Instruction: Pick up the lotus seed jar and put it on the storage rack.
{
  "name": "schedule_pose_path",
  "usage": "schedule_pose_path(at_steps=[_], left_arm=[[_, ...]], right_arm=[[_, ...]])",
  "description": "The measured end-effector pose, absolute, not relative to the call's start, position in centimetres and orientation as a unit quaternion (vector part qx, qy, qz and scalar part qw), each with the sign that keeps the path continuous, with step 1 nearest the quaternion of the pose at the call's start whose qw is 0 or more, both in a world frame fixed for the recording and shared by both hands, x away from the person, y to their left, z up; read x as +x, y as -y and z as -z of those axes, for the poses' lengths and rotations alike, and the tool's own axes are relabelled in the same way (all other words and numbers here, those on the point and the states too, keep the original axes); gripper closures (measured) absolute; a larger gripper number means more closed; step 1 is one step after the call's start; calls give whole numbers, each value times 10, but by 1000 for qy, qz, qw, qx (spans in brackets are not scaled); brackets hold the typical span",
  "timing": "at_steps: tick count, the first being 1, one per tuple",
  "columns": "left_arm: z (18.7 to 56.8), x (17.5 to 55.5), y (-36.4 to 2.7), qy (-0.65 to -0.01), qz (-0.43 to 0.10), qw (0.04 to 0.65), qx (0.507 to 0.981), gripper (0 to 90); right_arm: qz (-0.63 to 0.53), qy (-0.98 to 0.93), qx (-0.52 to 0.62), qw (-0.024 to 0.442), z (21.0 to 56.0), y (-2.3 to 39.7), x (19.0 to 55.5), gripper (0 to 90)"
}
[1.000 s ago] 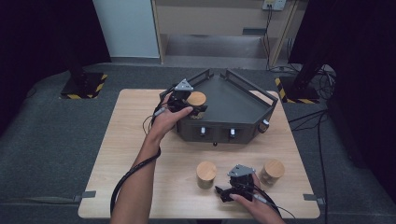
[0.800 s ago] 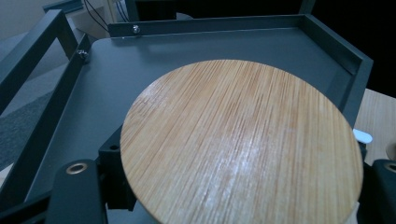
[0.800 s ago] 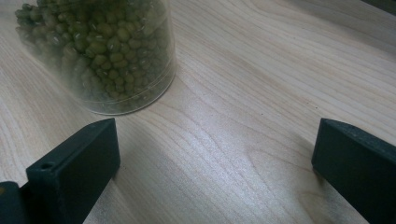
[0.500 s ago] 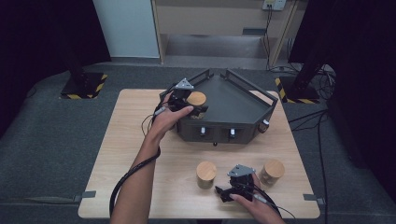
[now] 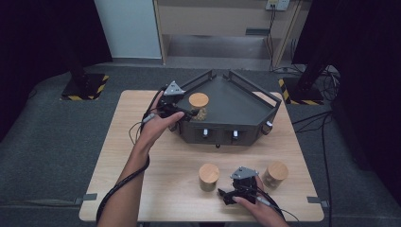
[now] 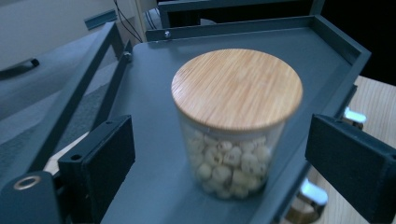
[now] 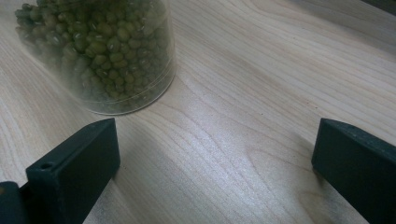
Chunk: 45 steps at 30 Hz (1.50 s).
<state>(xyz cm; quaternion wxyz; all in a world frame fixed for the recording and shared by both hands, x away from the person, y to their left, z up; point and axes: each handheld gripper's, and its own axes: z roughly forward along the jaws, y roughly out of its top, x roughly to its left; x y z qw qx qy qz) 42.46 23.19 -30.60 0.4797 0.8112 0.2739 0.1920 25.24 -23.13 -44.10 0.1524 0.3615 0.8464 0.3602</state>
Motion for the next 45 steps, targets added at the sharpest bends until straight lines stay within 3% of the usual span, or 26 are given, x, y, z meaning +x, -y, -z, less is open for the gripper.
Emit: schedule_pose_path(at_steps=[13,30,45], left_arm=[[307,393,-252,-279,-203,470,812,57],[346,357,-259,-312,-194,472,802,54],[359,335,-269,-326,-199,453,806,51]], right_arm=[[-360,-847,360,153,441,231,253,10],[-359,-848,359,151,440,231,253,7],[-360,-848,359,150,441,232,253,7]])
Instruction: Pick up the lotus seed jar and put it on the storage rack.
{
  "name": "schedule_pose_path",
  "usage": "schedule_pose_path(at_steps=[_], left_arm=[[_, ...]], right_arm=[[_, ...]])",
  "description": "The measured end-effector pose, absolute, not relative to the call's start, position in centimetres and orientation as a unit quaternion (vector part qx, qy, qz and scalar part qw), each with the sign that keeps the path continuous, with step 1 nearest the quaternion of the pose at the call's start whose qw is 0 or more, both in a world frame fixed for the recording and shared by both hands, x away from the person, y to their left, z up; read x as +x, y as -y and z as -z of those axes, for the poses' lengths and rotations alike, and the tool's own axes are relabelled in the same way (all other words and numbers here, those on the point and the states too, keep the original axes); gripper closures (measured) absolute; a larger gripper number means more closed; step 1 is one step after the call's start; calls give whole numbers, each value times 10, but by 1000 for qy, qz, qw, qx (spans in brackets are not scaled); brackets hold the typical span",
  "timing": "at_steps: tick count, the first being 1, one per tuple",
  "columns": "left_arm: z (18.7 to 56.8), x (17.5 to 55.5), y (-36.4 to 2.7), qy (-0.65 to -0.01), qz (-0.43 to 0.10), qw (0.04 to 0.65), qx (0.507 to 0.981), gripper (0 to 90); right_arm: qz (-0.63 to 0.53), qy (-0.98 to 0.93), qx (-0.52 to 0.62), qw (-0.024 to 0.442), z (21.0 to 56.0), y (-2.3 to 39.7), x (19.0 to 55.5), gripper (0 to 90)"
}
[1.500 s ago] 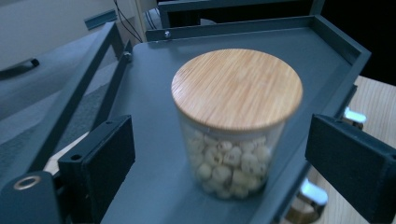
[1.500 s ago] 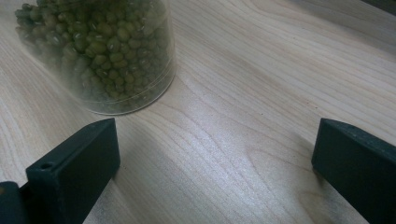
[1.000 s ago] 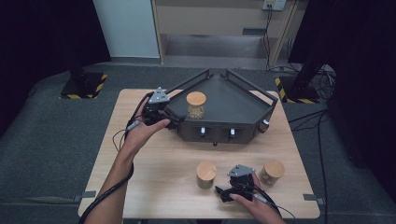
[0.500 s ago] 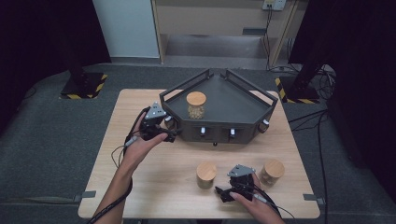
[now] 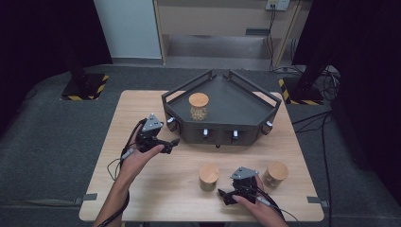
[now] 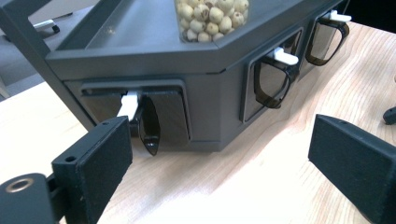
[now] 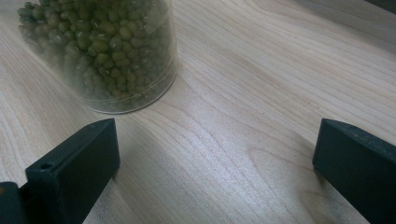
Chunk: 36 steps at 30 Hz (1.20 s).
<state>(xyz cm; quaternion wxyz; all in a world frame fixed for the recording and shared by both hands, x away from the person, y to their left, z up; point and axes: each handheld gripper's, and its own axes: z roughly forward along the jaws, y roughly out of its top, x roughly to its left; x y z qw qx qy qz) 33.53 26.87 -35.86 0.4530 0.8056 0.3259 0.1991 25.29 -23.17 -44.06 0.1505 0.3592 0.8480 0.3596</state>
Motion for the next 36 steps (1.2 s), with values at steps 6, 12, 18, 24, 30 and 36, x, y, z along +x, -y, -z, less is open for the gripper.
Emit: schedule_pose_path(at_steps=[6,12,18,24,30,36], left_arm=[[361,329,-272,-330,-199,455,803,51],[364,323,-277,-335,-196,456,801,50],[369,317,-281,-342,-195,458,797,50],[374,311,-282,-347,-194,458,795,50],[381,303,-281,-349,-193,452,798,50],[388,294,-280,-359,-192,447,797,49]], right_arm=[[-360,-848,359,150,441,232,253,7],[-360,-848,359,150,441,232,253,7],[-360,-848,359,151,441,232,253,7],[-360,-848,359,151,441,232,253,7],[-359,-848,359,151,441,232,253,6],[-359,-848,359,151,441,232,253,6]])
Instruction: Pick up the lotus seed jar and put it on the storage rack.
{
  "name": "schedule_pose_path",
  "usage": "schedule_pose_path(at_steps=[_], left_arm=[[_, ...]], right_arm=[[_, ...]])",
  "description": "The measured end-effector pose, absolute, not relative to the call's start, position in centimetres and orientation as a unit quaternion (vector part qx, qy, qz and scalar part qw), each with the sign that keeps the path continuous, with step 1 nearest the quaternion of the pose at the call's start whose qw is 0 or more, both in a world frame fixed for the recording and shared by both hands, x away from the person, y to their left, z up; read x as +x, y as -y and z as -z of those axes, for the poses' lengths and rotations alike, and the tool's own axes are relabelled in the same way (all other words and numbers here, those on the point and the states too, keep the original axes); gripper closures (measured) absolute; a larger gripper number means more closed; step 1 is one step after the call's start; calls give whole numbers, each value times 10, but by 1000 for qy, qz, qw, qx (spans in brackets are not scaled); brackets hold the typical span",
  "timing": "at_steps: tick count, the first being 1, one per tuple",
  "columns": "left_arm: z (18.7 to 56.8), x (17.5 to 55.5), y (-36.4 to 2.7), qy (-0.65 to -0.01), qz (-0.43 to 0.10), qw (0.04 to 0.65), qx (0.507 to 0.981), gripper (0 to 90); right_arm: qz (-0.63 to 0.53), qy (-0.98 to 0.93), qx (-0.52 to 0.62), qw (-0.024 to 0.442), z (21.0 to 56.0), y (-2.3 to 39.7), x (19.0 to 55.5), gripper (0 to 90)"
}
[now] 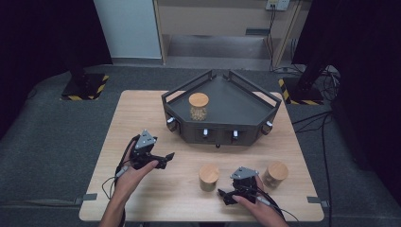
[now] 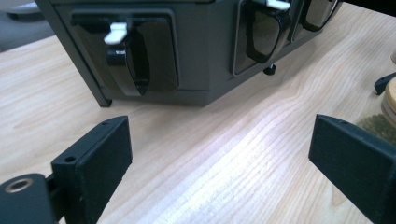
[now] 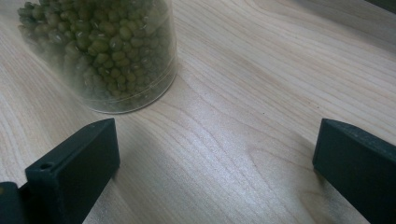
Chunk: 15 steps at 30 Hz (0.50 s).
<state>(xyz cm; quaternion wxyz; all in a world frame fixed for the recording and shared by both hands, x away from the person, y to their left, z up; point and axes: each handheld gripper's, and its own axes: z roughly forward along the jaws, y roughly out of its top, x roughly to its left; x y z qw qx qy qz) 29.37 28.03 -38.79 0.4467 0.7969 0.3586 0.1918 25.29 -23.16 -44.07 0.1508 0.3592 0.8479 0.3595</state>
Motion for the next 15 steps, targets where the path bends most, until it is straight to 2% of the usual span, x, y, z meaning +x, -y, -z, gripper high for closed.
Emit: schedule_pose_path(at_steps=[15], left_arm=[[419,278,-286,-397,-177,422,796,49]], right_arm=[[-359,-848,359,151,441,232,253,6]])
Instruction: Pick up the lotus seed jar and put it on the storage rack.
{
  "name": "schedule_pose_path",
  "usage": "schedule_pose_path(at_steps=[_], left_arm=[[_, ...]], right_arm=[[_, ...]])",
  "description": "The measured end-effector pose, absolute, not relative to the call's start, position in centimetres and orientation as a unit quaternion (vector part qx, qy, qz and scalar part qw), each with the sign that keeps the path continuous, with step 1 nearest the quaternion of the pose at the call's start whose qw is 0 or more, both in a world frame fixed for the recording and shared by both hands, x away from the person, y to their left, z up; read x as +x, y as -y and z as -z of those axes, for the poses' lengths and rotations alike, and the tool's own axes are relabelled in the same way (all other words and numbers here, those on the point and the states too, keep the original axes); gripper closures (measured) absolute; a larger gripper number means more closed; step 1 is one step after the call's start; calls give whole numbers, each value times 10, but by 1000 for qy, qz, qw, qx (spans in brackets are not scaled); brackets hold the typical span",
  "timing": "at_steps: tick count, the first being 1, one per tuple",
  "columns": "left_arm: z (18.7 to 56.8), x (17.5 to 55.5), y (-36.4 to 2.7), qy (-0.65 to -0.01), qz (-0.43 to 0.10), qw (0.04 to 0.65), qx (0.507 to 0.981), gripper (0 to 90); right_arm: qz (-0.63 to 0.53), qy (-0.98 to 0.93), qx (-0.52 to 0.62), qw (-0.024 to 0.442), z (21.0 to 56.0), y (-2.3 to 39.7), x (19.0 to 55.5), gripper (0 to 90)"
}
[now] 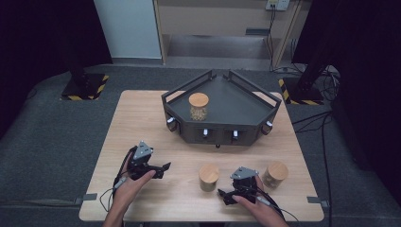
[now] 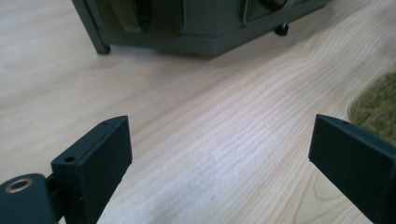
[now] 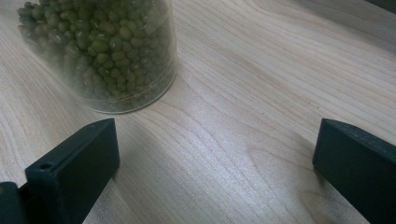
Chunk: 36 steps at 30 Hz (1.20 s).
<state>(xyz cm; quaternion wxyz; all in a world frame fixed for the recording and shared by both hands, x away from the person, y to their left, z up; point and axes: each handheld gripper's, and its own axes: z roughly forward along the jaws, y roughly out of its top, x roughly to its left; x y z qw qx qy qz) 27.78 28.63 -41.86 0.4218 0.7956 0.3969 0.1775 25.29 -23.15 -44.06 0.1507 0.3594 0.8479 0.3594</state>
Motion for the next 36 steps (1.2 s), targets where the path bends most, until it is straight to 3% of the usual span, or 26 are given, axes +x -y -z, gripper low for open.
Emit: schedule_pose_path(at_steps=[24,29,36], left_arm=[[446,276,-290,-463,-167,375,786,54],[442,279,-278,-441,-180,341,810,19],[441,279,-275,-444,-181,338,810,0]], right_arm=[[-360,-848,359,150,441,232,253,6],[-360,-848,359,150,441,232,253,6],[-360,-848,359,150,441,232,253,7]])
